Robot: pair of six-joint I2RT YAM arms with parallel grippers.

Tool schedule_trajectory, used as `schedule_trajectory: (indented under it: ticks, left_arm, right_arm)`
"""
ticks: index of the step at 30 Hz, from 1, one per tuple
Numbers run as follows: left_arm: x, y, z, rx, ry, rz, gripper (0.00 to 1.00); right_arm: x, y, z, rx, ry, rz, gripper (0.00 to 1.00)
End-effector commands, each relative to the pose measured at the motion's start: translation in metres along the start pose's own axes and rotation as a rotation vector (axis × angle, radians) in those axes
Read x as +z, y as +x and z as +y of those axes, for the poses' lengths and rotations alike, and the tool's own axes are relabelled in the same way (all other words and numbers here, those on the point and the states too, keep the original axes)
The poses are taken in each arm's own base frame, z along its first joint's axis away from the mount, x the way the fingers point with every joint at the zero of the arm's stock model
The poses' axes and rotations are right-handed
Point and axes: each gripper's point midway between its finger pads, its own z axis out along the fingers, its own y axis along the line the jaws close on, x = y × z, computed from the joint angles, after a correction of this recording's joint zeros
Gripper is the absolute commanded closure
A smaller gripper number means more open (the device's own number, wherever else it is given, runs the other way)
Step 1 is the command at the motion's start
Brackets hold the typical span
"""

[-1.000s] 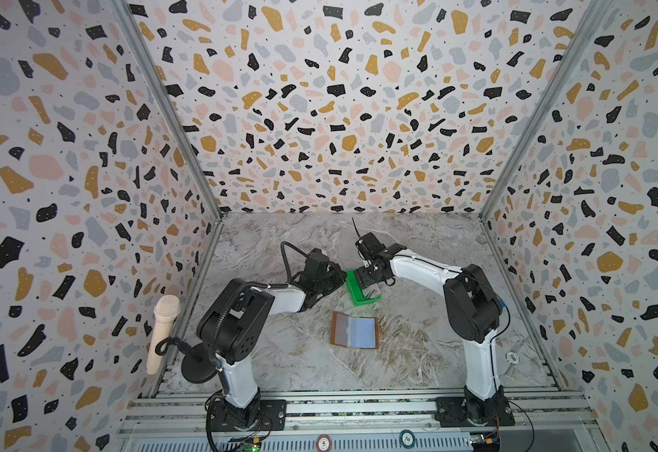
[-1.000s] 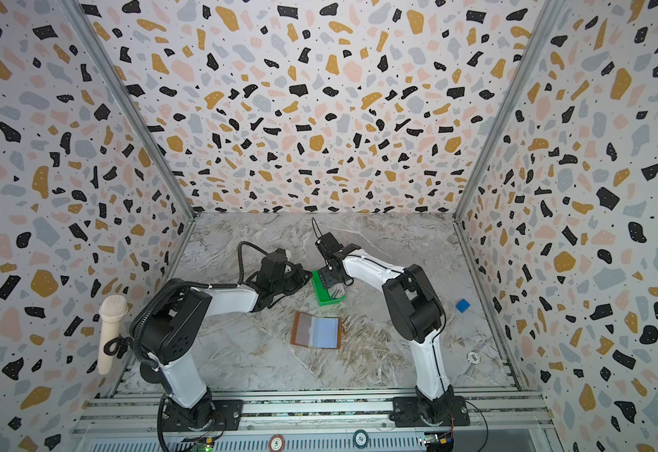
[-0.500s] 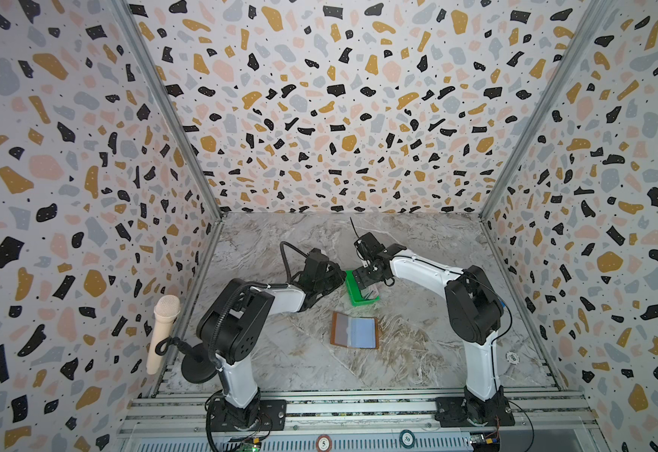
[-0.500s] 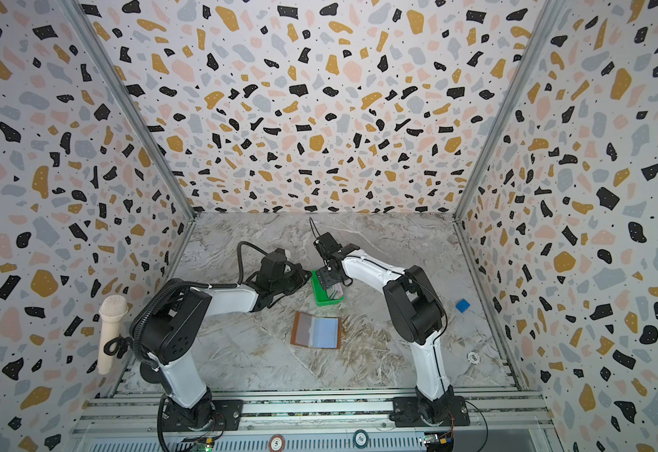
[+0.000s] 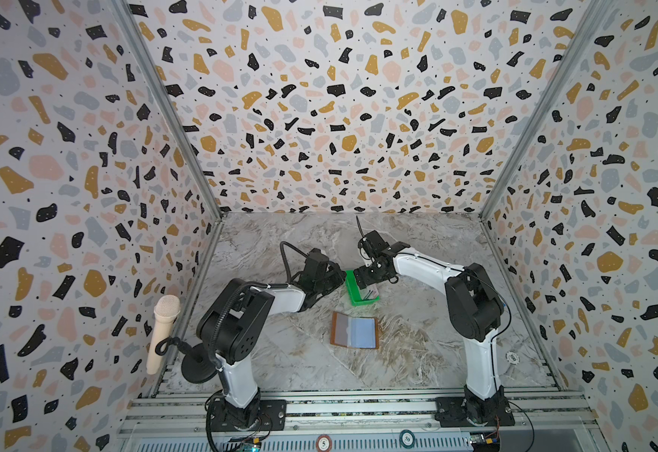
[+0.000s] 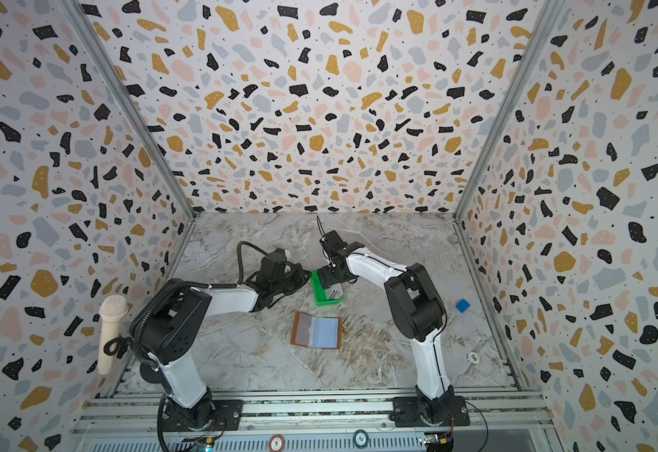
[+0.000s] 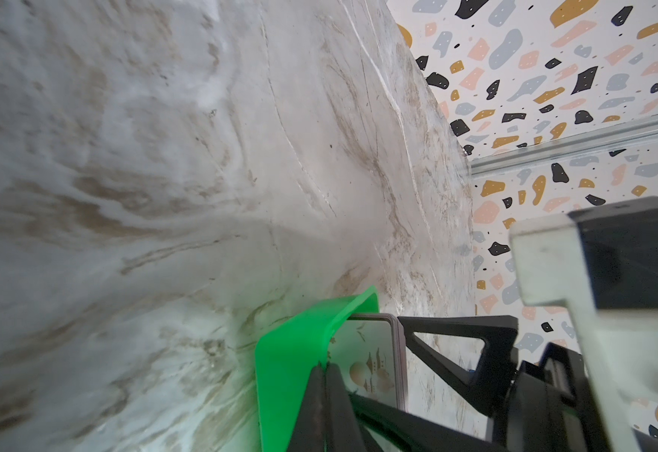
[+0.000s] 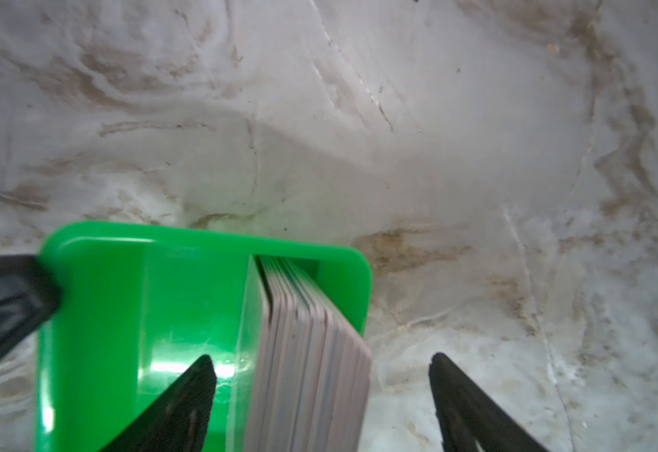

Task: Put the credit cards into the card holder

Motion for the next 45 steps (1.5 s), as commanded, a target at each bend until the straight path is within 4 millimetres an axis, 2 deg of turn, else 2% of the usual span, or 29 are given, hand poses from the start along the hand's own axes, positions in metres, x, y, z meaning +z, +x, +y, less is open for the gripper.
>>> schedule_trajectory:
  ticks: [1,6,15,19,27,33,38,45]
  left_arm:
    - [0.003,-0.002,0.001,0.007,0.015,-0.013,1.00]
    - [0.003,-0.002,0.001,0.008,0.015,-0.010,1.00]
    - [0.004,-0.002,0.001,0.006,0.017,-0.007,1.00]
    - [0.005,-0.001,0.002,0.006,0.015,-0.006,1.00]
    - [0.005,0.000,0.002,0.009,0.015,-0.001,1.00]
    - [0.006,0.000,0.002,0.008,0.017,0.000,1.00]
    - [0.006,0.000,0.002,0.010,0.017,0.000,1.00]
    - [0.007,0.001,0.003,0.010,0.018,0.005,1.00]
  right_arm:
    - [0.014,0.021,-0.005,0.016,-0.001,0.076,0.14]
    - [0.014,0.025,-0.025,0.028,0.089,0.085,0.19]
    - [-0.023,0.002,-0.038,0.021,0.179,-0.005,0.19]
    - [-0.035,-0.004,-0.038,0.005,0.205,-0.026,0.20]
    - [-0.041,-0.010,-0.035,-0.023,0.238,-0.045,0.22]
    - [-0.039,-0.011,-0.026,-0.055,0.243,-0.045,0.34]
    - [-0.046,-0.014,-0.022,-0.065,0.251,-0.062,0.38]
    - [-0.049,-0.014,-0.017,-0.074,0.245,-0.067,0.50]
